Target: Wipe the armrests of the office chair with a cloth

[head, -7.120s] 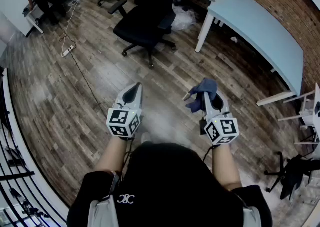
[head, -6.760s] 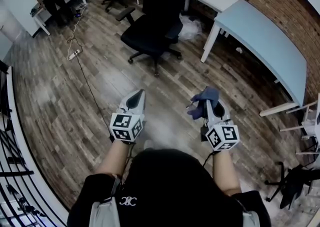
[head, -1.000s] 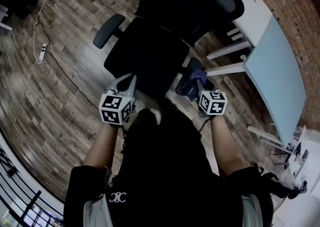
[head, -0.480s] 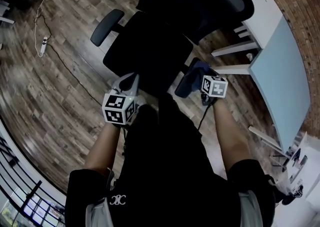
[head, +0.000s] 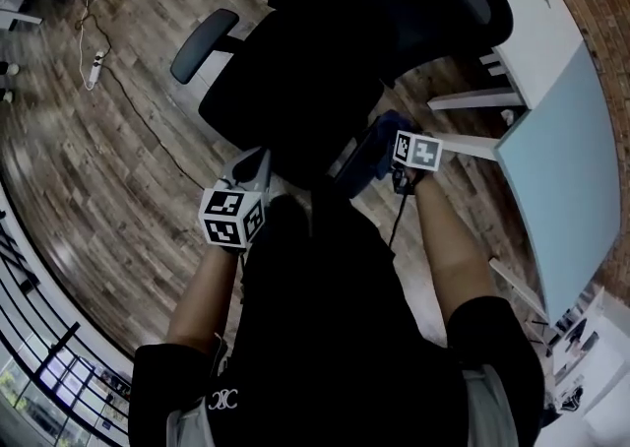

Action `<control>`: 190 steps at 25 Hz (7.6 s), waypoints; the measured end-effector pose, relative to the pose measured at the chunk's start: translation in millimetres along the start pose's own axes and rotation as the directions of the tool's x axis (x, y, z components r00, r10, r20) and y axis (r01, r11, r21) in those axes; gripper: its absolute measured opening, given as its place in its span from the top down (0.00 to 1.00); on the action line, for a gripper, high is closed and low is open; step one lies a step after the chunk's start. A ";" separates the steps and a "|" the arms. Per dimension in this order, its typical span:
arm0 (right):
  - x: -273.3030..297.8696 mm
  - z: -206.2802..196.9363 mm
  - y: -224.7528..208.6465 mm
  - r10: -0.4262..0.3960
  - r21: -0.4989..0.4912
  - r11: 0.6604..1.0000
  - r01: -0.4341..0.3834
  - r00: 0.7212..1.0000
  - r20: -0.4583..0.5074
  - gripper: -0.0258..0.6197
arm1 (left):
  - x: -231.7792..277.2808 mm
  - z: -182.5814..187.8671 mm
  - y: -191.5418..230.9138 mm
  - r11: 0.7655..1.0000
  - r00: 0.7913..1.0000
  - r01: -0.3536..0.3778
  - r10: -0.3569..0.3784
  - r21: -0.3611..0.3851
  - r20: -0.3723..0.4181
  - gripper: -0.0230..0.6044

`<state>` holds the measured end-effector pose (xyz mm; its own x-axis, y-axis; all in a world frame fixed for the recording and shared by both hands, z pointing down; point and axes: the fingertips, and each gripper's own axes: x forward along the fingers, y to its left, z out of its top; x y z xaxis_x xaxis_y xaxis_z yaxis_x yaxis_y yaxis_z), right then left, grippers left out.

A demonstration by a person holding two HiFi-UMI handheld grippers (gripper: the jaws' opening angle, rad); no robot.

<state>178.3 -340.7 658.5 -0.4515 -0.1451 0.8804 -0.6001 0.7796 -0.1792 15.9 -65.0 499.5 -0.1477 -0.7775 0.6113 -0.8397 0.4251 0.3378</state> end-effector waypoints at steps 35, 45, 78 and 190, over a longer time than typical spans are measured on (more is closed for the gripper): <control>17.0 -69.9 135.6 0.170 -0.139 0.971 -0.197 0.968 -0.185 0.84 | -30.4 -26.4 21.0 0.999 1.000 -0.026 0.025 -0.045 -0.015 0.95; -9.8 -138.7 184.9 0.248 -0.046 0.964 -0.261 0.951 -0.187 0.84 | -26.0 -38.3 22.9 0.993 0.991 0.105 -0.099 0.061 -0.090 0.95; -12.7 -73.0 -4.4 -0.033 0.071 0.997 0.038 0.997 -0.064 0.84 | 15.4 -22.3 -25.7 0.979 0.982 0.137 -0.115 0.149 -0.150 0.95; 107.3 -53.5 133.0 -0.055 -0.475 -0.016 -0.880 0.475 -0.878 0.84 | 47.3 -93.3 -2.1 0.979 0.978 -0.066 0.025 -0.195 -0.205 0.95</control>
<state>85.4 -220.0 752.6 0.3987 0.4234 0.8135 0.7201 0.4047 -0.5636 59.4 -59.5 594.5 -0.0584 -0.6549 0.7535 -0.7100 0.5578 0.4298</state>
